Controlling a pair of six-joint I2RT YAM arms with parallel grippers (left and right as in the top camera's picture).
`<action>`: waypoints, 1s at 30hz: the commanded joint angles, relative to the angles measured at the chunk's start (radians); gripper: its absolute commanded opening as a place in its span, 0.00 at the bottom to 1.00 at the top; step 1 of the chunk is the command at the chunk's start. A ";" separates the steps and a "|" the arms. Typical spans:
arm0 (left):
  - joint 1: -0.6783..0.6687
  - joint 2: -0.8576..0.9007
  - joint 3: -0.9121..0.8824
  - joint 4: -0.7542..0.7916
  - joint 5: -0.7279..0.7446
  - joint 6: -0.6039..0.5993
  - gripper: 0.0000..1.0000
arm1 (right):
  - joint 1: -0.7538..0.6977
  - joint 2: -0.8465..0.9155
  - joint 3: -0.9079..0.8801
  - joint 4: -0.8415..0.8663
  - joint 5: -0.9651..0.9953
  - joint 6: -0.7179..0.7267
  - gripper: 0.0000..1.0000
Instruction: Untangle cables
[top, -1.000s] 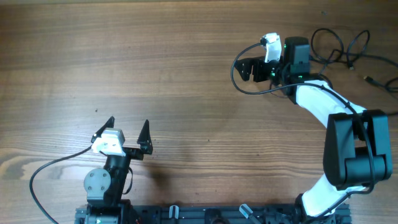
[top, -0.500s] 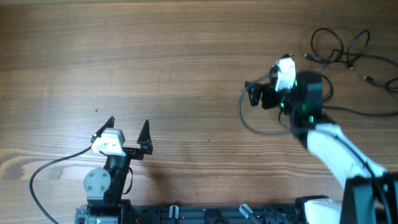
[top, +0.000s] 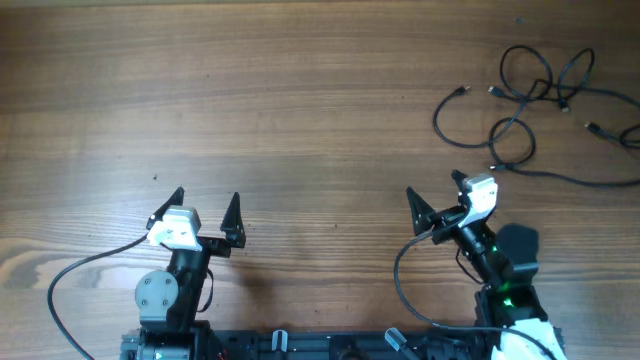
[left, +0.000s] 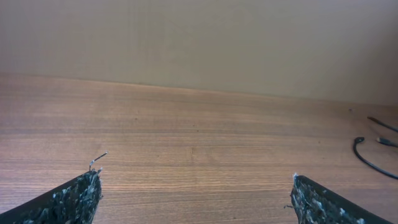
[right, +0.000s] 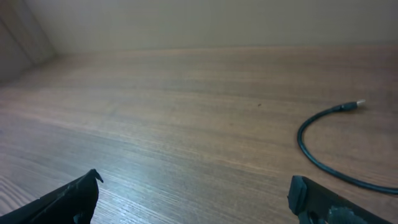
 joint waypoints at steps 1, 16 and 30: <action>0.006 -0.010 -0.005 -0.007 -0.013 -0.010 1.00 | 0.004 -0.106 -0.001 -0.053 0.011 -0.003 1.00; 0.006 -0.010 -0.005 -0.007 -0.013 -0.010 1.00 | 0.002 -0.761 -0.001 -0.513 0.049 -0.094 1.00; 0.006 -0.010 -0.005 -0.007 -0.013 -0.010 1.00 | -0.054 -0.761 -0.001 -0.535 0.259 -0.217 1.00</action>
